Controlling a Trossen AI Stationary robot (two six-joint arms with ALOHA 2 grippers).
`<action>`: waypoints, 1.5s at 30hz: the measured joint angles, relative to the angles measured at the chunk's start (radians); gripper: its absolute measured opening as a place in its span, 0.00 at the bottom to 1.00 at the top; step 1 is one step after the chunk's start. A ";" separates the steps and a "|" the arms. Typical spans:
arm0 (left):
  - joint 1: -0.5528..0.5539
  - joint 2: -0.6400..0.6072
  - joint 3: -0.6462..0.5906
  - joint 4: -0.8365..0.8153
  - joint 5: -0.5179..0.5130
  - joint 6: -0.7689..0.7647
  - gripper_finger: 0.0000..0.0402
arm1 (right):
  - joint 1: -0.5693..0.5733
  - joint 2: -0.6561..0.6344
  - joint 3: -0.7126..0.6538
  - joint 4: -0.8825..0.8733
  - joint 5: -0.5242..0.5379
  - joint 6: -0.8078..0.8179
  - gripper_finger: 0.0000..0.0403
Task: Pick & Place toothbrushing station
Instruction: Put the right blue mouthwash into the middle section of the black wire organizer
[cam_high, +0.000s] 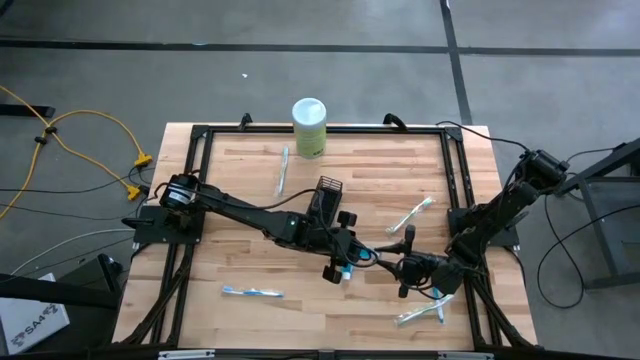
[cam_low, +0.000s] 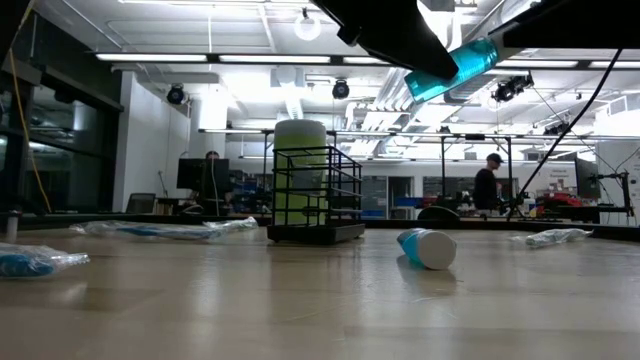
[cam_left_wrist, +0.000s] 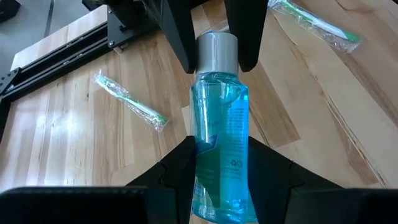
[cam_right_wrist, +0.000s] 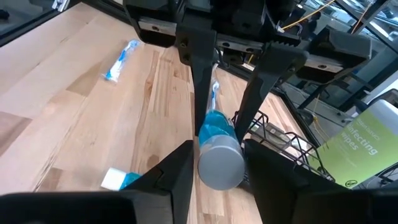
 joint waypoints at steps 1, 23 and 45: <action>0.000 0.000 0.000 0.000 0.000 0.000 0.29 | 0.000 0.000 0.000 0.002 0.000 0.000 0.31; 0.000 0.000 0.000 -0.003 0.000 -0.005 0.29 | -0.001 0.000 0.000 0.002 -0.022 0.005 0.22; 0.000 0.000 0.000 -0.001 0.021 0.000 0.29 | 0.000 0.000 0.000 0.002 -0.027 0.009 0.22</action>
